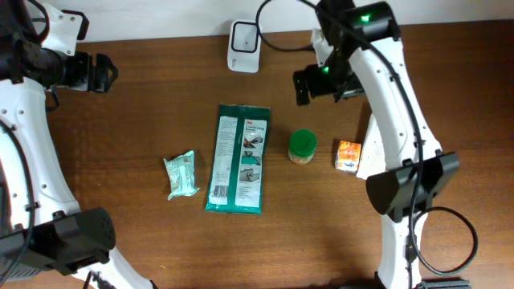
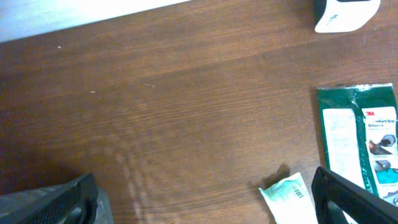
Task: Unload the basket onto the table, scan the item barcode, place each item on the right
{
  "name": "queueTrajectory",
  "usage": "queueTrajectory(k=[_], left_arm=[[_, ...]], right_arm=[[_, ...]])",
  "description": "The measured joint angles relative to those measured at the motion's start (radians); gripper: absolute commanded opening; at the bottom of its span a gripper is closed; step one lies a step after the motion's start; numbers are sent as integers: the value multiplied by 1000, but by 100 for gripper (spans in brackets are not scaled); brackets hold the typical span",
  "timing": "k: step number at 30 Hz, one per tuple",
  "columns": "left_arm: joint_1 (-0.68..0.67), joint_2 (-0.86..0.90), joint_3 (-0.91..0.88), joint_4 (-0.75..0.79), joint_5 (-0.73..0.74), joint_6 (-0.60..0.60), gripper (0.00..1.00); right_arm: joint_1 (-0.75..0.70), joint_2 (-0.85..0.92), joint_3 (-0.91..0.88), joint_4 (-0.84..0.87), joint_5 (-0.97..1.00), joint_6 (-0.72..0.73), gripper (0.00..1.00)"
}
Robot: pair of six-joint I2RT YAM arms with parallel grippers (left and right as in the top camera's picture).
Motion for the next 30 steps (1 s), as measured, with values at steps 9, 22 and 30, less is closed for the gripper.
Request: queueTrajectory(k=[9,22,30], left_arm=[[0,0,0,0,0,0,99],[0,0,0,0,0,0,99],[0,0,0,0,0,0,99]], right_arm=[[108,3,-337,205,29,80,96],[118,3,-564,358,72,211,82],[118,3,-550,368,76,101,56]])
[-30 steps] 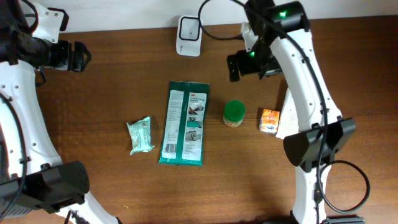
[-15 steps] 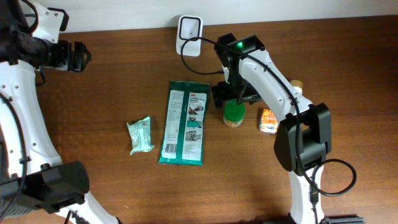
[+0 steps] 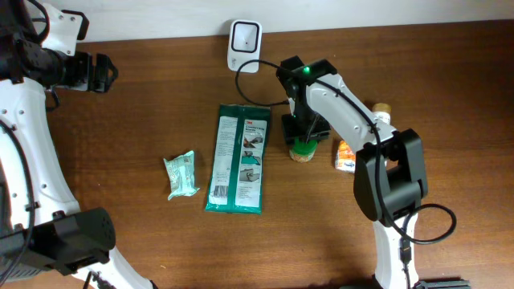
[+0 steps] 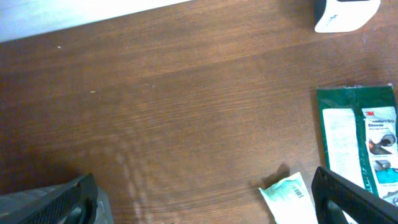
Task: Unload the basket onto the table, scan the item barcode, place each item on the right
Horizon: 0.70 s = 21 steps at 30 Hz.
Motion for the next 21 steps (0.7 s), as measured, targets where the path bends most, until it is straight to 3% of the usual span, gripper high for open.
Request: queueTrajectory(k=[6,12,16,21], left_arm=[[0,0,0,0,0,0,99],[0,0,0,0,0,0,99],[0,0,0,0,0,0,99],[0,0,0,0,0,0,99]], right_arm=[[0,0,183,-22,-4,-476,55],[0,0,183,-55,-4,-1197,58],[-7,8,159,-49,-4,-1396,58],[-11,42,90,-45,-4,-1452,65]])
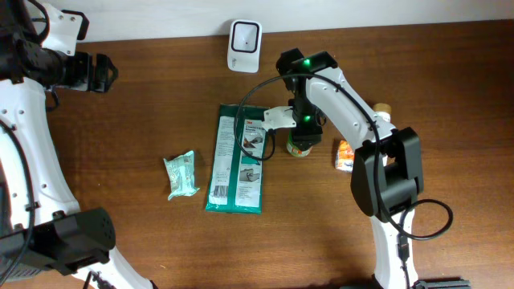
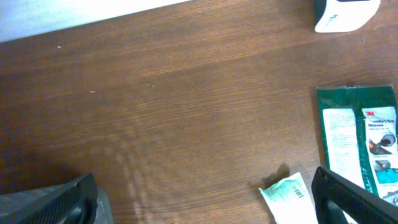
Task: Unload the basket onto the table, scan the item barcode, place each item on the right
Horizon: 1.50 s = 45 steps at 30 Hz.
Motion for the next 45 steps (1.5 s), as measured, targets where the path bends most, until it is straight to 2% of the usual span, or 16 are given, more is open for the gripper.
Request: queueTrajectory(k=[1,2,7,10,12,14,15,16,18,21,26,30,35,40,43,45], left_arm=[[0,0,0,0,0,0,99],[0,0,0,0,0,0,99],[0,0,0,0,0,0,99],[0,0,0,0,0,0,99],[0,0,0,0,0,0,99],[0,0,0,0,0,0,99],[0,0,0,0,0,0,99],[0,0,0,0,0,0,99],[0,0,0,0,0,0,99],[0,0,0,0,0,0,99],[0,0,0,0,0,0,99],[0,0,0,0,0,0,99],[0,0,0,0,0,0,99],[0,0,0,0,0,0,99],[0,0,0,0,0,0,99],[0,0,0,0,0,0,99]], right_arm=[[0,1,-3,2,0,-2,92],[0,1,-6,4,-5,-3,98],[-1,1,-11,4,-32,55,98],[-1,1,-10,4,-35,232,98],[-1,1,15,3,-38,500,98],[-1,1,19,1,-66,845,98],[-1,1,19,6,-103,919,89],[-1,1,19,11,-158,987,86],[-1,1,19,13,-205,1098,86],[-1,1,20,-7,-101,1588,87],[-1,1,20,-47,-46,2031,87],[18,1,19,-48,-76,2154,87],[64,1,-46,-7,-82,2195,86],[66,1,-95,47,-67,2198,76],[58,1,-96,80,-35,2101,73],[50,1,-96,93,-30,1895,74]])
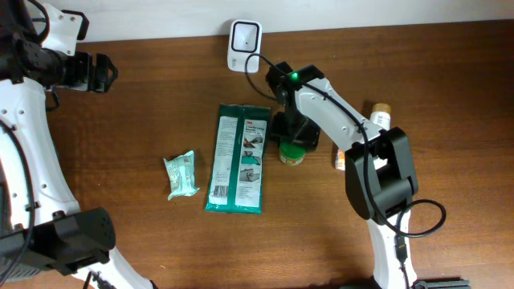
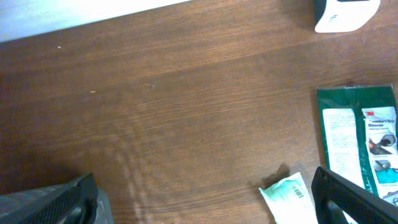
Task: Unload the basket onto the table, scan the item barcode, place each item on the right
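A green-lidded jar [image 1: 291,152] stands on the table just right of a long green package [image 1: 238,158]. My right gripper [image 1: 291,132] is right over the jar's far side; its wrist hides the fingers, so whether they hold the jar does not show. The white scanner [image 1: 244,36] sits at the table's far edge and also shows in the left wrist view as the scanner [image 2: 345,14]. My left gripper [image 2: 202,202] hangs open at the far left, over bare wood, with nothing between its fingers.
A small pale green packet [image 1: 181,174] lies left of the package. An orange box [image 1: 344,157] and a tan-capped bottle [image 1: 379,115] sit right of the jar, partly behind the right arm. The scanner's black cable [image 1: 269,63] runs toward the right arm.
The right gripper and the jar under it have both moved a little to the left, toward the green package. The left arm has not moved.
The right gripper was first high at the back right, away from the jar. Then it was over the jar's far side, then directly on it. Now gripper and jar stand slightly further left. The left arm stayed still and open throughout.
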{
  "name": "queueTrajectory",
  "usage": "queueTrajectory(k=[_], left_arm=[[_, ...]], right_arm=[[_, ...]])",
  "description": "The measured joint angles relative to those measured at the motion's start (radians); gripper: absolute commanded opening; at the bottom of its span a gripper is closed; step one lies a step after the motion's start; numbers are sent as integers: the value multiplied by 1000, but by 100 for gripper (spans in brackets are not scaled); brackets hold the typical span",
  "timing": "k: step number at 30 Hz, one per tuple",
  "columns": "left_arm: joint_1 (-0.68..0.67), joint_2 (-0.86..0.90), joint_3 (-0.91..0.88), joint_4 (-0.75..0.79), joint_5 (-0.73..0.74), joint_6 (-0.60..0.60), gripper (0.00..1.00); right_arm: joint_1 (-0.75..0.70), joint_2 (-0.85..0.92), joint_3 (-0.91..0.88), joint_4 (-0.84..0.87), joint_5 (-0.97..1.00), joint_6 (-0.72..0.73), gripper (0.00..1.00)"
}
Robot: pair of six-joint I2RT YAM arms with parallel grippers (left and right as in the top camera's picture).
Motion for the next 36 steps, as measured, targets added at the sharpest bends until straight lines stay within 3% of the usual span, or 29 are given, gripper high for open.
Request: queueTrajectory(k=[4,7,9,12,14,17,19,25,29,30,33,36], left_arm=[[0,0,0,0,0,0,99],[0,0,0,0,0,0,99],[0,0,0,0,0,0,99],[0,0,0,0,0,0,99],[0,0,0,0,0,0,99],[0,0,0,0,0,0,99],[0,0,0,0,0,0,99],[0,0,0,0,0,0,99],[0,0,0,0,0,0,99],[0,0,0,-1,0,0,99],[0,0,0,0,0,0,99],[0,0,0,0,0,0,99]], right_arm=[[0,0,0,-27,0,-357,74],[-5,0,0,-57,-1,-502,83],[-13,0,0,-64,-32,-450,86],[-20,0,0,-74,-63,-226,84],[-20,0,0,-71,-67,-115,77],[-20,0,0,-71,-68,26,57],[-20,0,0,-71,-74,58,53],[-20,-1,0,-72,-54,-29,52],[-50,5,47,-136,-63,-122,45],[-69,6,87,-147,-106,-154,39],[-127,6,153,-150,-380,-193,41],[-163,6,153,-177,-636,-66,47]])
